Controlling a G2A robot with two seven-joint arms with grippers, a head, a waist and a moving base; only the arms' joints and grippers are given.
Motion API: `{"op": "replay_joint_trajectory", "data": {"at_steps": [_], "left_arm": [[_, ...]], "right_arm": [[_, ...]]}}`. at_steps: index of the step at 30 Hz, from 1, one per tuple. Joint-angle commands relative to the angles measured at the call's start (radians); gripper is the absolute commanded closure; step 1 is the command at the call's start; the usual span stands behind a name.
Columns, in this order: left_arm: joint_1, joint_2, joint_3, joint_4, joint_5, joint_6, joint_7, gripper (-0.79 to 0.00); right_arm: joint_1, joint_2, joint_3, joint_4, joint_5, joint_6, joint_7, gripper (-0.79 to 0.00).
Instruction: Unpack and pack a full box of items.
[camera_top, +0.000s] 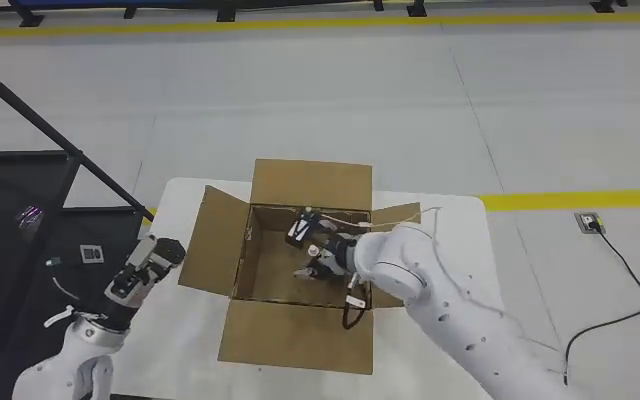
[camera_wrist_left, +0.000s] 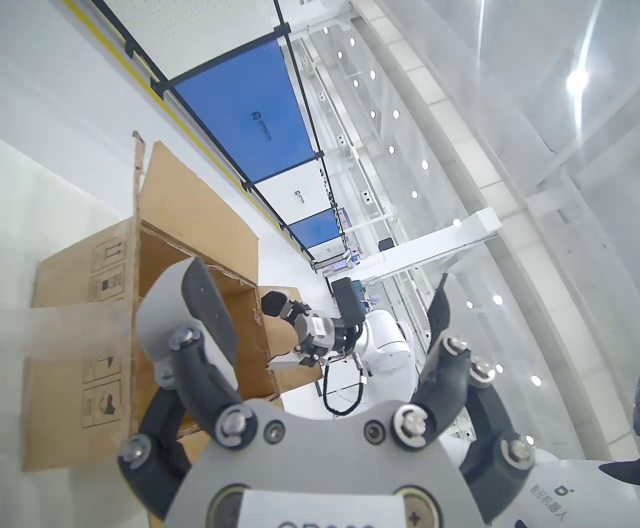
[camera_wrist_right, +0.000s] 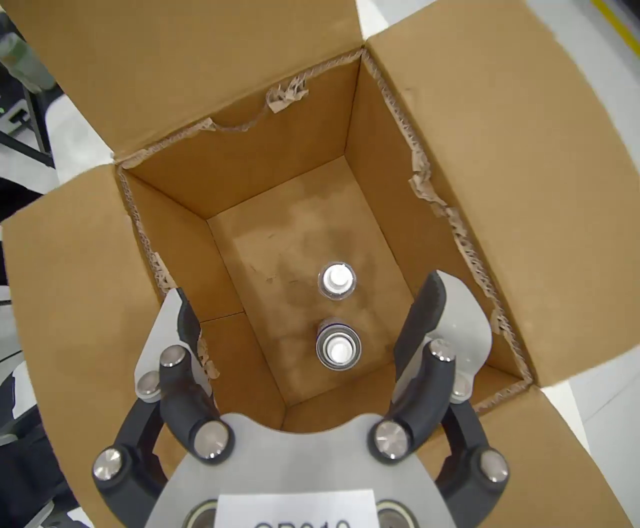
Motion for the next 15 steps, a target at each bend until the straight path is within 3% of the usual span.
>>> {"op": "replay_joint_trajectory", "data": {"at_steps": [1, 7, 14, 15], "left_arm": [[0.014, 0.001, -0.013, 0.003, -0.021, -0.012, 0.002, -0.785], [0.016, 0.001, -0.014, 0.003, -0.024, -0.014, 0.001, -0.785], [0.016, 0.001, -0.014, 0.003, -0.024, -0.014, 0.001, -0.785], [0.016, 0.001, -0.014, 0.003, -0.024, -0.014, 0.001, -0.785]], "right_arm": [[0.038, -0.024, -0.062, 0.075, -0.011, 0.028, -0.005, -0.785], [0.131, -0.096, -0.201, 0.271, -0.079, 0.106, 0.004, -0.785], [0.184, -0.164, -0.257, 0.446, -0.078, 0.143, -0.063, -0.785], [0.190, -0.171, -0.260, 0.467, -0.071, 0.136, -0.068, -0.631]]}}
